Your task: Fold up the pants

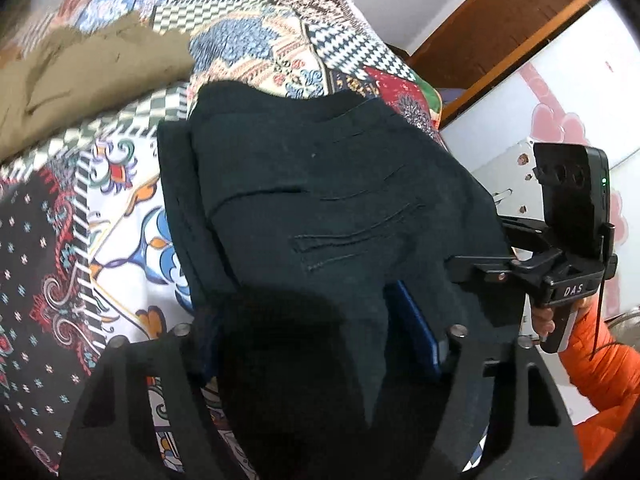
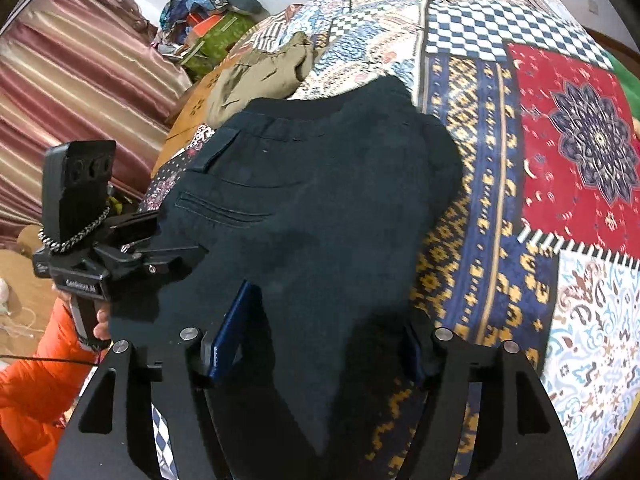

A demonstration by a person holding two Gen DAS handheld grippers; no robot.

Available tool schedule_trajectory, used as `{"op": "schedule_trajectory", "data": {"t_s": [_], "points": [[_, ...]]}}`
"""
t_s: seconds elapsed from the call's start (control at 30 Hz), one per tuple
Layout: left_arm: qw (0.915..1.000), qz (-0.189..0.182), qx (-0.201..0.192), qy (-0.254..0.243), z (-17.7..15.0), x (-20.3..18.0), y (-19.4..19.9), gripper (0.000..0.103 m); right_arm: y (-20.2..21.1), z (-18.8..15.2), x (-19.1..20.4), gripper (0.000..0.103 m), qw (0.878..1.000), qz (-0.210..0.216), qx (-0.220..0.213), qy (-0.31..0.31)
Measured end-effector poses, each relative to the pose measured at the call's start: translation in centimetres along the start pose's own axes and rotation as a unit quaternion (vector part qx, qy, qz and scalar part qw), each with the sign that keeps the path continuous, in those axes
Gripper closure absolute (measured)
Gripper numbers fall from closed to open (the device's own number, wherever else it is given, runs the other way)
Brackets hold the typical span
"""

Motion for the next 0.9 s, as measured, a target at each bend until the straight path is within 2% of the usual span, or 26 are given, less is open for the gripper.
{"op": "schedule_trajectory", "data": {"t_s": [0.17, 0.23, 0.33, 0.6, 0.9], "points": [[0.9998, 0.015, -0.015, -0.001, 0.9, -0.4, 1.0, 0.056, 0.8, 1.0, 1.1, 0.061, 0.999, -0.016, -0.025, 0.021], [0.9996, 0.017, -0.021, -0.003, 1.5, -0.4, 1.7, 0.058, 1.4, 1.5, 1.4, 0.069, 0.999, -0.019, -0.036, 0.026], [0.9988, 0.032, -0.032, -0.022, 1.9, -1.1, 2.5, 0.061, 2.4, 2.0, 1.9, 0.074, 0.998, -0.017, -0.048, 0.030], [0.9935, 0.047, -0.089, -0.053, 4.5, -3.0, 6.5, 0.062, 5.5, 4.7, 4.1, 0.076, 0.993, -0.029, -0.099, 0.053], [0.9808, 0.070, -0.163, -0.081, 8.3, -3.2, 12.8, 0.062, 8.4, 9.6, 7.6, 0.076, 0.983, -0.031, -0.162, 0.077]]}}
Point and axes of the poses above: each gripper's, at about its wrist camera, not at the fingertips, and y roughly against the way its jaws point, x to its left, z to its top, the point moved 9 cm from there along -y, roughly the way its jaws point, and after that the axes turned 10 degrees about -z, right-handed, at the moved point
